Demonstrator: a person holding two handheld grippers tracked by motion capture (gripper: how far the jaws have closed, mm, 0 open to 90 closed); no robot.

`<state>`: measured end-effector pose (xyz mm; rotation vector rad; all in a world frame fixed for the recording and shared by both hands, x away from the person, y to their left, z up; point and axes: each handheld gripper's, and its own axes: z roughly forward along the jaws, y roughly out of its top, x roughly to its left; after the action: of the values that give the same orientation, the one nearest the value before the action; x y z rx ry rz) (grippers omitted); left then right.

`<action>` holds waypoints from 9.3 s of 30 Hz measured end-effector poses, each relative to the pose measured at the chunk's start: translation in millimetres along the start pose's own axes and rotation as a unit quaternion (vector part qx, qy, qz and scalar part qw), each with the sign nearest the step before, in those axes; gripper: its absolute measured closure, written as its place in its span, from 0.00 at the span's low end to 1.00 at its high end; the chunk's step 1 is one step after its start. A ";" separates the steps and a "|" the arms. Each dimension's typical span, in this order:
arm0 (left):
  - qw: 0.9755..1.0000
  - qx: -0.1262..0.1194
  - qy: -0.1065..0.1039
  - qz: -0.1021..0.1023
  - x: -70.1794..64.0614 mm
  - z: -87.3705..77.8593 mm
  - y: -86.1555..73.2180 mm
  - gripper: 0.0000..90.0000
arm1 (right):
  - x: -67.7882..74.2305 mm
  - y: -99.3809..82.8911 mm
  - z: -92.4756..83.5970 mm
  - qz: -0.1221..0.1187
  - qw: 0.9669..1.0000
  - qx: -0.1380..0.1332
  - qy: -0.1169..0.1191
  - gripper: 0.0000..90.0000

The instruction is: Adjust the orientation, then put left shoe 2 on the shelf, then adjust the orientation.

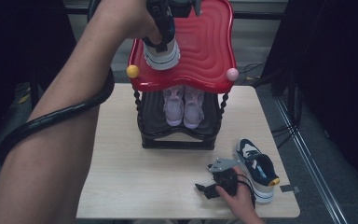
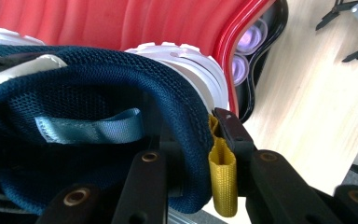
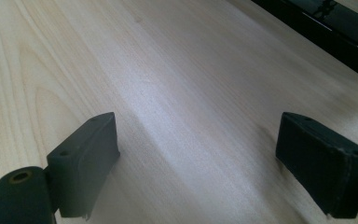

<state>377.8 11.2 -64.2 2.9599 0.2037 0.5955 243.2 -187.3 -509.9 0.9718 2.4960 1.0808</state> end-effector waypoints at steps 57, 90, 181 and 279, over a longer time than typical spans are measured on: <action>0.998 0.006 0.011 0.057 -1.4 41.9 21.8 0.80 | 0.0 0.0 0.0 0.000 1.000 0.000 0.000 0.13; 0.999 -0.022 0.026 -0.021 4.9 41.4 20.0 0.48 | -0.2 0.1 0.2 0.000 1.000 0.000 0.001 0.13; 0.990 -0.053 -0.009 -0.131 1.7 4.6 -36.6 0.42 | -1.0 0.5 0.7 -0.003 1.000 0.000 0.003 0.13; 0.961 -0.055 -0.144 -0.229 -81.6 179.0 -198.2 0.40 | -1.1 0.7 0.6 -0.003 1.000 0.000 0.003 0.13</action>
<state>351.8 178.3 -286.4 2.7038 0.7660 0.1111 244.6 -187.4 -509.8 0.9613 2.5013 1.0843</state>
